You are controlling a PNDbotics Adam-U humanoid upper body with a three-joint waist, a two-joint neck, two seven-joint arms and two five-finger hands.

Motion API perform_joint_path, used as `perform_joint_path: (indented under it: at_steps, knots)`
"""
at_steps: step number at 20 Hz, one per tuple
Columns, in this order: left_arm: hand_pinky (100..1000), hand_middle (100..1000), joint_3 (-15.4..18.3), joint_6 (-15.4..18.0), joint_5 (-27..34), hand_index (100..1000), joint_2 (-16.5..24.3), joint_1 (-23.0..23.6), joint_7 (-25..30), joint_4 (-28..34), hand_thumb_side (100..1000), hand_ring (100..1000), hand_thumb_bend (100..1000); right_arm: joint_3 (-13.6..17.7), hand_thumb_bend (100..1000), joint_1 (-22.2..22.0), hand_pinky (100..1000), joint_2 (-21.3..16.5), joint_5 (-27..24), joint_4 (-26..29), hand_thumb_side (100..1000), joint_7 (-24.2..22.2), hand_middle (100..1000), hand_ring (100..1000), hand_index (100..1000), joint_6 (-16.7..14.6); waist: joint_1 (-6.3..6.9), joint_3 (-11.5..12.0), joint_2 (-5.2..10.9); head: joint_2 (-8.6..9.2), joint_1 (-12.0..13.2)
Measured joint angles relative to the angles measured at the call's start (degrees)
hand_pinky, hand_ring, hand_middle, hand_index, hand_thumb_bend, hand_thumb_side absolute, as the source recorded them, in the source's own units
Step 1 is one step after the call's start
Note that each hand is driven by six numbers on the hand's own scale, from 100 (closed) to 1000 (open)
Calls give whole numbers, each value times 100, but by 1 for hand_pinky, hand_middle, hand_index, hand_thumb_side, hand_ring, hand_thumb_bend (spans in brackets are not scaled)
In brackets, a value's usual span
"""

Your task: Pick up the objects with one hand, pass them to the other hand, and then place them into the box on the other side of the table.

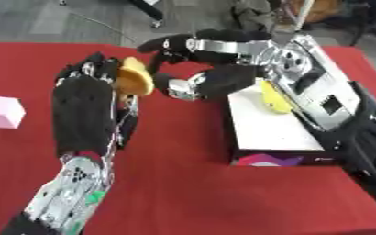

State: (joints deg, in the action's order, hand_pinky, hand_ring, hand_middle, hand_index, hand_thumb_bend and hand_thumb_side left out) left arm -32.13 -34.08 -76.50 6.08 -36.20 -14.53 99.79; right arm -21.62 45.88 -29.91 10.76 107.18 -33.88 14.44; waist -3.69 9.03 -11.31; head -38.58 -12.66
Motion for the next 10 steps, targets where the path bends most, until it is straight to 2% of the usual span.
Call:
perform_joint_path:
  at_steps: [2,7,10]
  knots:
    - [530,321,-20,27,72,469,0,0,-150,1,136,404,100,-2,100,0,1000,0,118,-19,529,141,841,1000,1000,-78,0,0,0,0,-9]
    - [525,301,-52,53,180,450,-1,0,-391,-26,136,398,100,-36,100,0,1000,12,216,-18,565,391,844,1000,1000,-155,-6,3,0,1,-12]
    - [524,301,-54,48,180,451,-31,0,-450,-75,130,397,100,-37,100,0,1000,43,216,-18,556,411,850,1000,1000,-146,-11,3,0,1,-13]
